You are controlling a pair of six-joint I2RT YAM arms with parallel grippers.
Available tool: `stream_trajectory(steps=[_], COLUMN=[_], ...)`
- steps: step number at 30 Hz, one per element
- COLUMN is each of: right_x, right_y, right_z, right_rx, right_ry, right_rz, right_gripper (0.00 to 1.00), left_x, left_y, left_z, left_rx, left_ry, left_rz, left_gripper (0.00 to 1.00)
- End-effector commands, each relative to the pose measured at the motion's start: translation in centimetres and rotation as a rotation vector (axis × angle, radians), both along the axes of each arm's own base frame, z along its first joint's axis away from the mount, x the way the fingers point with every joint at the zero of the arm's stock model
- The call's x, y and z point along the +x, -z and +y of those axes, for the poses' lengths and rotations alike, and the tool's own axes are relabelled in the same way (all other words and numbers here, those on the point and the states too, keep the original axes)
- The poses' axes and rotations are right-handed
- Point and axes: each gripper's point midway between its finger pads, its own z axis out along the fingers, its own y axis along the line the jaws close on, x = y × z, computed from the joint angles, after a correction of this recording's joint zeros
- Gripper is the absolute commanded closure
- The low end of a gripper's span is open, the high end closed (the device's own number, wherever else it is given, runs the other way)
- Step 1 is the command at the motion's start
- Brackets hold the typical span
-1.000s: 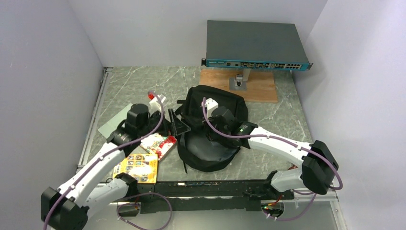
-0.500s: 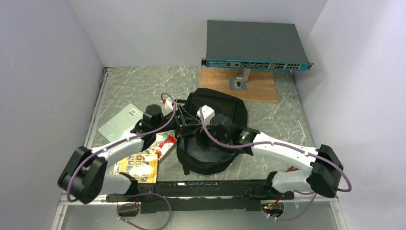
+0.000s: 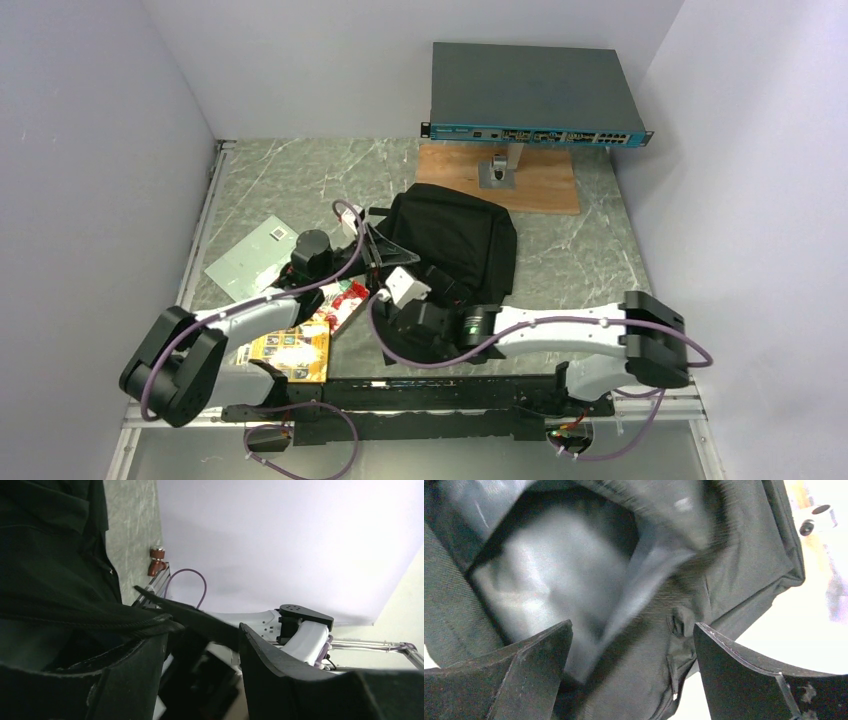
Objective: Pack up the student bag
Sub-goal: Adjust the student bag at the center of the board, then pick up the book from the center of the board.
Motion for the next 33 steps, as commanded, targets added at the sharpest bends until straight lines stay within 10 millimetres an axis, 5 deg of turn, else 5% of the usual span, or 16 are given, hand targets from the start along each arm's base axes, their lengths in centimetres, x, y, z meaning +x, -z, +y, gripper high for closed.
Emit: stream_trajectory(steps=[1, 7, 10, 13, 18, 22, 27, 33], right_x=[1.9, 3.1, 3.7, 5.1, 7.8, 8.5, 9.0, 8.3], right_y=[-1.9, -5.8, -6.8, -7.2, -7.3, -8.0, -7.2, -6.3], right_z=[-0.9, -1.8, -1.8, -2.8, -5.0, -5.0, -4.4, -3.8], right_rx=[-0.131, -0.043, 0.042, 0.115, 0.291, 0.401, 0.403, 0.409], right_ry=[0.132, 0.306, 0.282, 0.285, 0.290, 0.261, 0.244, 0.220], right_rz=[-0.198, -0.336, -0.296, -0.232, -0.079, -0.037, 0.000, 0.051], right_gripper=[0.07, 0.30, 0.65, 1.00, 1.00, 1.00, 1.00, 1.00], left_x=[0.1, 0.5, 0.6, 0.6, -0.4, -2.4, -6.0, -5.8], left_y=[-3.2, -2.3, -1.5, 0.4, 3.6, 7.7, 12.9, 13.7], left_z=[0.6, 1.8, 2.8, 5.2, 13.2, 18.6, 20.7, 23.6], left_rx=[-0.022, 0.002, 0.070, 0.317, 0.806, 1.034, 1.128, 1.333], left_ry=[-0.009, -0.042, -0.055, -0.122, -0.306, -0.457, -0.532, -0.634], left_rz=[-0.111, -0.117, -0.176, -0.243, -0.259, -0.041, 0.380, 0.580], left_gripper=[0.41, 0.39, 0.30, 0.10, 0.02, 0.00, 0.05, 0.08])
